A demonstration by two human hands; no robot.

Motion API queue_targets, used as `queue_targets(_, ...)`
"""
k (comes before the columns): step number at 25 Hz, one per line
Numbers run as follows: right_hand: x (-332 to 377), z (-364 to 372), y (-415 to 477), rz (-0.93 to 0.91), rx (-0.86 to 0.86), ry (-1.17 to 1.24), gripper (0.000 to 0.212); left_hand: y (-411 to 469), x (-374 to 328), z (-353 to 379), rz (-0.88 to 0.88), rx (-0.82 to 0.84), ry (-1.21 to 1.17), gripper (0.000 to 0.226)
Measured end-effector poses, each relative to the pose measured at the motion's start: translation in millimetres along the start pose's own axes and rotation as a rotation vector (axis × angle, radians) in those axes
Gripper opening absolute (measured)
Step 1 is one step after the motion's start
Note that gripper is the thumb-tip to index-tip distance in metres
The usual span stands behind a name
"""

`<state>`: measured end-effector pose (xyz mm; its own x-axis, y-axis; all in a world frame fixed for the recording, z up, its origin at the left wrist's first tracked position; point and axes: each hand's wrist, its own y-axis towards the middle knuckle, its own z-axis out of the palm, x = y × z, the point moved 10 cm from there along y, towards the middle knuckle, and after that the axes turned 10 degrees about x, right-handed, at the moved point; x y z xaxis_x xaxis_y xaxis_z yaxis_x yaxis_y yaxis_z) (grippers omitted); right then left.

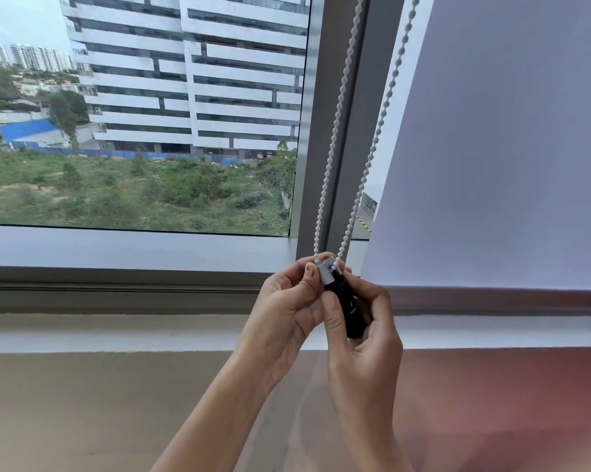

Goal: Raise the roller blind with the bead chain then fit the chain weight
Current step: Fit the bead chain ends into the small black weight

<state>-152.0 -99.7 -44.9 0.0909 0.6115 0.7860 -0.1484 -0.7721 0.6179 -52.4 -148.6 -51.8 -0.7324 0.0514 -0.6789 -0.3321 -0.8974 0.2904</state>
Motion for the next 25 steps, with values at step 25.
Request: queue_targets(25, 10.5, -13.2, 1.8, -0.089, -0.062, -0.217, 0.028, -4.0, -17.3, 3.4, 0.009, 0.07, 0.45, 0.034)
